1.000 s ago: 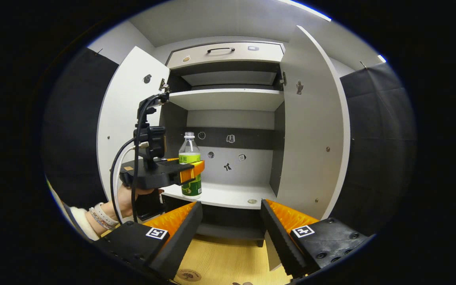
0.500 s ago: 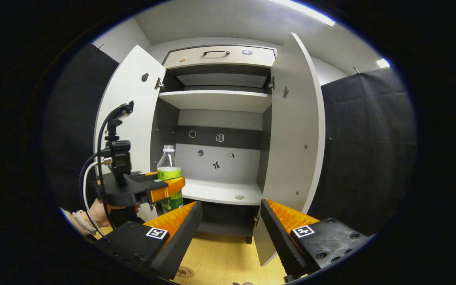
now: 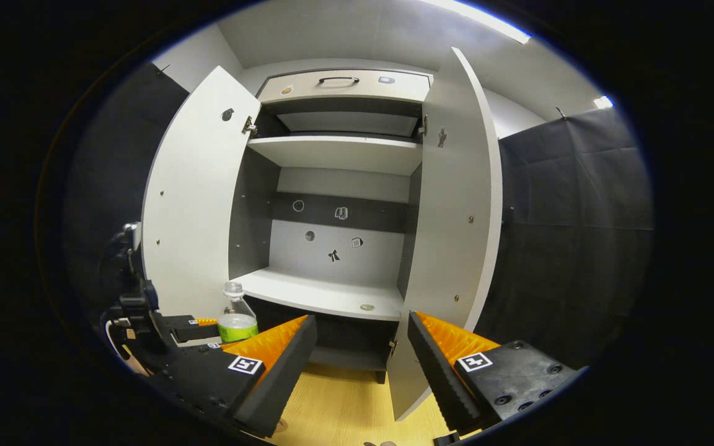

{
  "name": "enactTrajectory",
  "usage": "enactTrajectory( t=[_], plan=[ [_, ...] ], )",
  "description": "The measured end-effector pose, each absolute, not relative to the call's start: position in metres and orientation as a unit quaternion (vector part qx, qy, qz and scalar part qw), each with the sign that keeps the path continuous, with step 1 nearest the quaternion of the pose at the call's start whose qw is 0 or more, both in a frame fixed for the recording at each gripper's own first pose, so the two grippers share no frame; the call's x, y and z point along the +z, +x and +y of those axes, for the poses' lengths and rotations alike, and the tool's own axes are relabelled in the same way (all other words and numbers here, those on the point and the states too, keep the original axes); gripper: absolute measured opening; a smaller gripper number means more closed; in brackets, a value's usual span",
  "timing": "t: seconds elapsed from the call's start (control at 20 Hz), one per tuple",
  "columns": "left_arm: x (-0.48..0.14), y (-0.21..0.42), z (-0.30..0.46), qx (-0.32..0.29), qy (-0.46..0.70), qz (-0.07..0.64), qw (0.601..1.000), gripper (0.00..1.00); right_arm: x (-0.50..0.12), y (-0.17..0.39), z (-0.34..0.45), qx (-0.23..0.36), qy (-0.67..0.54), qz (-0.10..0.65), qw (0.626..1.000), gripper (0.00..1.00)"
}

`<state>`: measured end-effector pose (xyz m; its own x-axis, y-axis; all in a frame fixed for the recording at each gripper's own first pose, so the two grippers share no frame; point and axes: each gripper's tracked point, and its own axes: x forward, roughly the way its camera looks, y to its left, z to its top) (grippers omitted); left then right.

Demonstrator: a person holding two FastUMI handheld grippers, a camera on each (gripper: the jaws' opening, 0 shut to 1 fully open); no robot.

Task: Grasp the bottle in the cabinet with the left hand and place it on the coaster, then close the right door with the right hand and the left door with the left hand.

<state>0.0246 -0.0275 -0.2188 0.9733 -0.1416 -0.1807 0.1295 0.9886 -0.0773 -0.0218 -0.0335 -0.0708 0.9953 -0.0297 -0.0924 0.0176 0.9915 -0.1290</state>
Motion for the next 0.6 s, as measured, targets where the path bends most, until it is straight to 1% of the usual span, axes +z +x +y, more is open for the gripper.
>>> enactTrajectory(
  t=[0.4,0.6],
  plan=[
    [-0.304,-0.023,-0.057,-0.045,-0.021,0.106,0.993,0.77,-0.129,-0.016,-0.040,0.025,-0.059,0.063,0.996,0.98],
    [-0.336,-0.032,-0.071,-0.045,-0.009,0.099,0.994,0.77,-0.165,-0.012,-0.045,0.034,-0.055,0.083,0.994,0.98]
  ],
)
